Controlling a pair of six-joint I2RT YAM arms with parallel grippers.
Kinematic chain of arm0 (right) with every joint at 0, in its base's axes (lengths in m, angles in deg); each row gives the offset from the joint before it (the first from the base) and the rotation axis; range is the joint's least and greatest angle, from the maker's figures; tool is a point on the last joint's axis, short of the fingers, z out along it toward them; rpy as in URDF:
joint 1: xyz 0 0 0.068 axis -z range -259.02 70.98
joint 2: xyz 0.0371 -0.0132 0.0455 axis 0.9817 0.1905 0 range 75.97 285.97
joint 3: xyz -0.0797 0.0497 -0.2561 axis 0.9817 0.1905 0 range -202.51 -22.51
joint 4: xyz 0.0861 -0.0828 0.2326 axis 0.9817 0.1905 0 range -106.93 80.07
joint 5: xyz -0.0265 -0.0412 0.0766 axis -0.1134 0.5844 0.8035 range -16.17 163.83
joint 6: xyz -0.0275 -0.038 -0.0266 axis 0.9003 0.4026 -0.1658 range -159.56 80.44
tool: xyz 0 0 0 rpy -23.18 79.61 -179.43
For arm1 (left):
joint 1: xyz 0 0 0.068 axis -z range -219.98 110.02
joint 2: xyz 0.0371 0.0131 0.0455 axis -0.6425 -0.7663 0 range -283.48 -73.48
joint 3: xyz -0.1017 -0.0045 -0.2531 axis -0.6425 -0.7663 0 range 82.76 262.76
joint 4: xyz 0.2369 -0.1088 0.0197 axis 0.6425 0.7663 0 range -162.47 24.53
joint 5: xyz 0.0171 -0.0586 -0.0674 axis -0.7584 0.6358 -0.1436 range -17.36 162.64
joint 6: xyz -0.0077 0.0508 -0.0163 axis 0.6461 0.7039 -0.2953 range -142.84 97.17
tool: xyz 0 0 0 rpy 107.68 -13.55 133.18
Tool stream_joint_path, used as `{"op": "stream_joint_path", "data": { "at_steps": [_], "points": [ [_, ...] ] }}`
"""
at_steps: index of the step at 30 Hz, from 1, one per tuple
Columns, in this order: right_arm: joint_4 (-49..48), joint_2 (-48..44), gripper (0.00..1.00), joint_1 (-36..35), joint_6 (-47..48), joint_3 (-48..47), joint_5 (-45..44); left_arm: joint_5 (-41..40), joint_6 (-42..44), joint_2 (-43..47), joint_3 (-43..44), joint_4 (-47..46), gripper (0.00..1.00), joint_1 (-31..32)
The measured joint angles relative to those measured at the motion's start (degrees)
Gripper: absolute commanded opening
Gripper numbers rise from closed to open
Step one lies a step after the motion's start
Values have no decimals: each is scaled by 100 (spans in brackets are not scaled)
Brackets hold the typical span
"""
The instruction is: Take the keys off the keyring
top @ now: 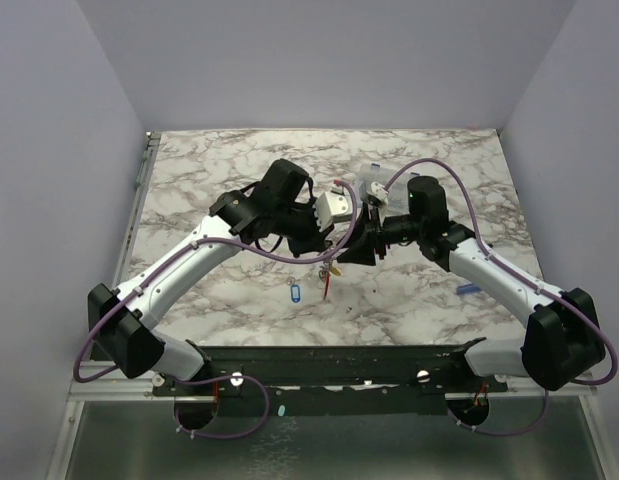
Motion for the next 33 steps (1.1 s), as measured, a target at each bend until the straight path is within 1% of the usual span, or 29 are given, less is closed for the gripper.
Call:
{"op": "stream_joint_path", "data": {
  "at_steps": [2, 9, 12, 15, 18, 20, 21, 27, 30, 33],
  "points": [
    [-59, 0, 51, 0, 9, 0, 72, 136, 66, 15, -2, 0, 0, 0],
    [-243, 39, 34, -2, 151, 0, 450, 483, 203, 52, -57, 4, 0, 0],
    [-275, 70, 25, -2, 177, 0, 520, 531, 208, 52, -57, 2, 0, 0],
    [-306, 83, 21, -2, 190, 0, 531, 557, 192, 52, -55, 0, 0, 0],
    [-332, 85, 13, -2, 195, 0, 529, 562, 170, 52, -57, -2, 0, 0],
    [-337, 85, 3, -2, 203, 0, 522, 564, 151, 52, -57, 0, 0, 0],
    [-334, 85, 1, -2, 225, 0, 522, 564, 142, 52, -57, 2, 0, 0],
    [-328, 85, 1, -2, 212, 0, 516, 503, 61, 120, -160, -74, 0, -13],
    [-426, 85, 0, 0, -20, 4, 516, 481, 44, 221, -264, -160, 0, -20],
    [-732, 85, 1, 33, -385, 72, 518, 476, 42, 337, -365, -254, 0, -39]
  ]
}}
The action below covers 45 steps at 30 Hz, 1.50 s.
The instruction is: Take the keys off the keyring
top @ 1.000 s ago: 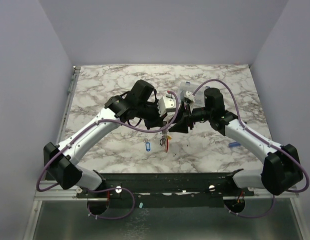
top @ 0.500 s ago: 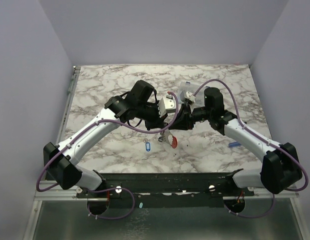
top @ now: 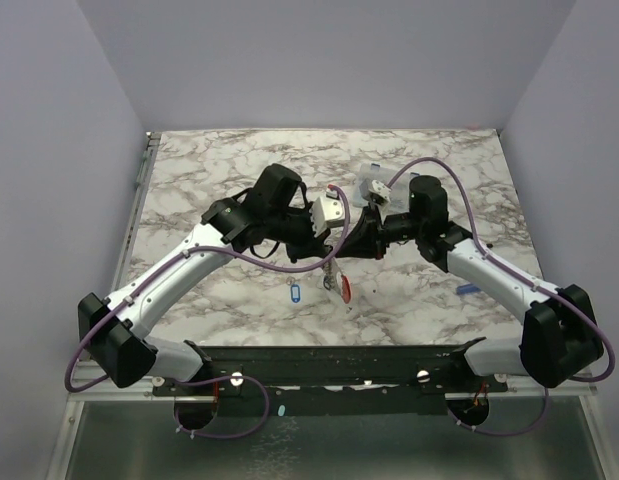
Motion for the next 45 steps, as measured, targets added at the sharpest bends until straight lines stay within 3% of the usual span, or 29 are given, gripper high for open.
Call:
{"op": "stream_joint_path", "data": {
  "at_steps": [13, 30, 45],
  "points": [
    [-1491, 61, 1, 92, -1532, 468, 7, -116, -114, 127, -184, -240, 0, -11],
    [-686, 61, 1, 101, -800, 190, -750, -942, -566, 133, -393, -697, 0, -35],
    [-540, 61, 1, 101, -551, 190, -234, 11, 72, 190, -579, -623, 0, -258]
  ]
}}
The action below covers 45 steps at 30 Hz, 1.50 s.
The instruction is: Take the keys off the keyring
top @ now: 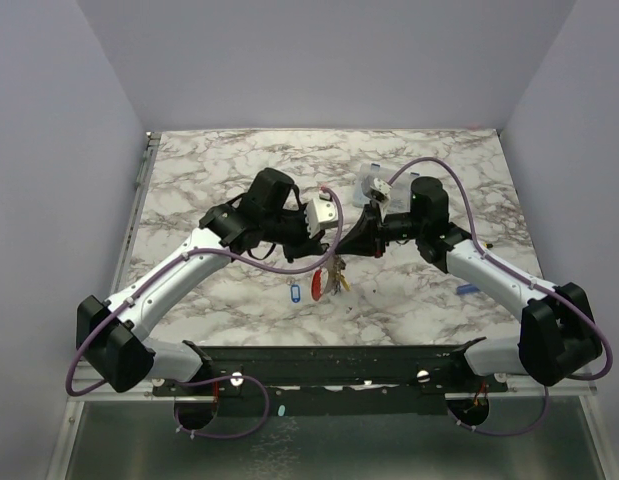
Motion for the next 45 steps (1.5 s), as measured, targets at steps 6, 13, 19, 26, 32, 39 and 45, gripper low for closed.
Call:
{"op": "stream_joint_path", "data": {
  "at_steps": [6, 13, 19, 26, 32, 39, 45],
  "points": [
    [-339, 9, 0, 0, -337, 20, 76, 103, 216, 79, -129, -24, 0, -20],
    [-1574, 85, 1, 55, -1272, 116, 149, 96, 264, 192, -507, 199, 0, -127],
    [-1775, 199, 25, 55, -1384, 164, 188, 96, 262, 201, -599, 221, 0, -127],
    [-212, 201, 52, 55, 216, 37, 262, 74, 313, 212, -514, 326, 0, -127],
    [573, 201, 55, 28, 1023, 4, 245, 55, 317, 210, -337, 442, 0, -127],
    [619, 267, 47, -177, 1311, 2, 105, 55, 157, 188, -289, 463, 0, -127],
    [420, 448, 37, -378, 1292, -9, 22, 55, -22, 155, -229, 426, 0, -127]
  ]
}}
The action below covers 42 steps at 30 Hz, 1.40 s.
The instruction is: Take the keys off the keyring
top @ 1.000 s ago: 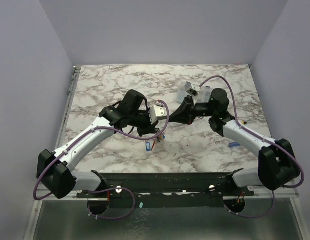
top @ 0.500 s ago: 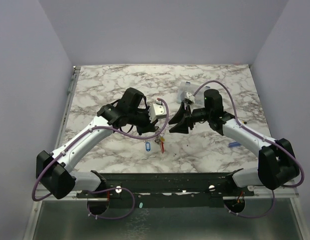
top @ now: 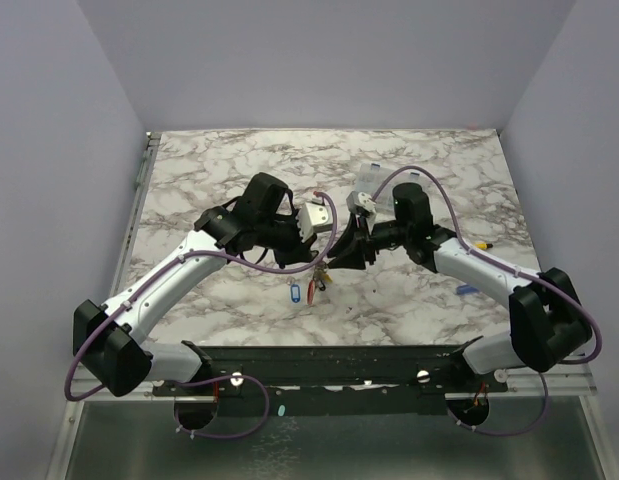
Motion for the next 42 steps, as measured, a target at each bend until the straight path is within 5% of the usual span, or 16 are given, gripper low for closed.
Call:
{"op": "stream_joint_path", "data": {
  "at_steps": [12, 19, 22, 39, 41, 42],
  "points": [
    [-778, 216, 34, -251, -509, 0, -87, -59, -391, -9, 0, -203, 0, 0],
    [-994, 236, 1, -260, -680, 2, -96, -79, -544, -9, 0, -280, 0, 0],
    [-1016, 236, 1, -260, -710, 2, -114, -98, -562, -9, 0, -280, 1, 0],
    [417, 203, 1, -262, 479, -446, -101, 42, 916, 59, -4, 240, 43, -302],
    [581, 190, 1, -262, 640, -479, -63, 87, 1161, 136, -31, 223, 57, -317],
    [647, 181, 1, -260, 706, -481, -44, 120, 1266, 186, -72, 192, 73, -321]
  ]
}}
